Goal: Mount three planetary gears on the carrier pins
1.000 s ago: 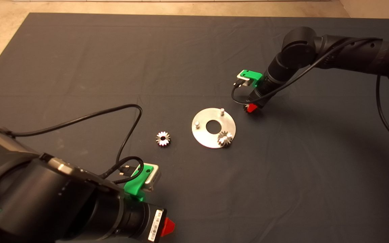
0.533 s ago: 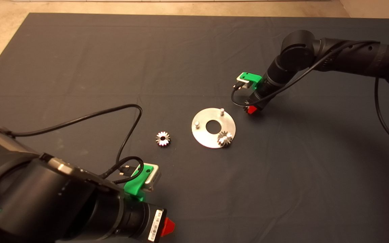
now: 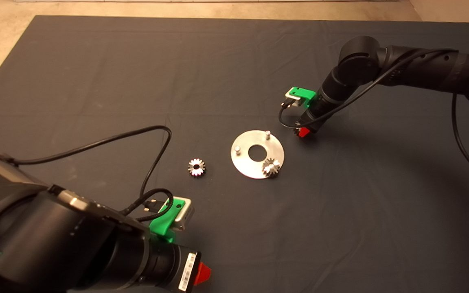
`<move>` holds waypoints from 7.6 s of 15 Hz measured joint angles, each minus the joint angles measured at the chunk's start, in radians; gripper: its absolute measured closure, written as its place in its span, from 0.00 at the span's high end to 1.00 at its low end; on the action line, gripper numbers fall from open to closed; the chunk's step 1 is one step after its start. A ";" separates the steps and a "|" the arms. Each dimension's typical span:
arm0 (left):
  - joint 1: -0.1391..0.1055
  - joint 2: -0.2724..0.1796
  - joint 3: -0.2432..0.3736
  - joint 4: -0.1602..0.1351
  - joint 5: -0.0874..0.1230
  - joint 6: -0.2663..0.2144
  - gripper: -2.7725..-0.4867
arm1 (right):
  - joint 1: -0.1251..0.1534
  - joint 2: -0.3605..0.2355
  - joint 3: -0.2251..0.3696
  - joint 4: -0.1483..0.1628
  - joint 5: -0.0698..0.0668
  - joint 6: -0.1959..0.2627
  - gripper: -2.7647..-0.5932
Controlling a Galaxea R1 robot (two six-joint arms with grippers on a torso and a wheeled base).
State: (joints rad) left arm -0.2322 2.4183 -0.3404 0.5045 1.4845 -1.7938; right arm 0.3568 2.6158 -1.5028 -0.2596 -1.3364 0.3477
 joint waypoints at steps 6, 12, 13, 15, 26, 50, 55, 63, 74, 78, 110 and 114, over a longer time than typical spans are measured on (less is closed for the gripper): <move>0.000 0.000 0.000 0.000 -0.001 0.000 0.69 | -0.002 0.000 0.013 0.006 -0.003 0.000 0.13; 0.000 0.000 0.000 0.000 -0.001 0.000 0.69 | 0.024 -0.001 0.066 0.047 -0.003 0.000 0.11; 0.000 0.000 0.000 0.000 -0.001 0.000 0.69 | 0.045 -0.001 0.078 0.060 -0.005 0.000 0.11; 0.000 0.000 0.000 0.000 -0.001 0.000 0.69 | 0.093 -0.001 0.100 0.085 -0.005 0.001 0.10; 0.000 0.000 0.000 0.000 -0.003 0.000 0.69 | 0.118 0.022 0.204 0.132 -0.009 0.001 0.10; 0.000 0.000 0.000 0.000 -0.006 0.000 0.69 | 0.078 0.111 0.099 0.131 0.018 0.000 0.10; 0.000 0.000 0.000 0.000 -0.007 0.000 0.69 | 0.078 0.124 0.090 0.131 0.028 0.000 0.10; 0.000 0.000 0.000 0.000 -0.007 0.000 0.69 | 0.078 0.121 0.089 0.131 0.024 -0.012 0.10; 0.000 -0.014 0.000 0.000 -0.019 0.000 0.69 | 0.053 0.144 0.085 0.096 0.010 -0.053 0.10; 0.000 -0.015 0.000 0.000 -0.019 0.000 0.69 | 0.053 0.146 0.044 0.094 0.009 -0.082 0.10; 0.000 -0.020 0.000 0.000 -0.019 0.000 0.69 | 0.039 0.164 -0.004 0.083 -0.007 -0.168 0.10; 0.000 -0.020 0.000 0.000 -0.019 0.000 0.69 | 0.040 0.164 -0.004 0.083 -0.007 -0.168 0.11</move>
State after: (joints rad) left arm -0.2322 2.3985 -0.3404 0.5045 1.4657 -1.7938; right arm 0.3963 2.7795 -1.5066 -0.1764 -1.3432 0.1798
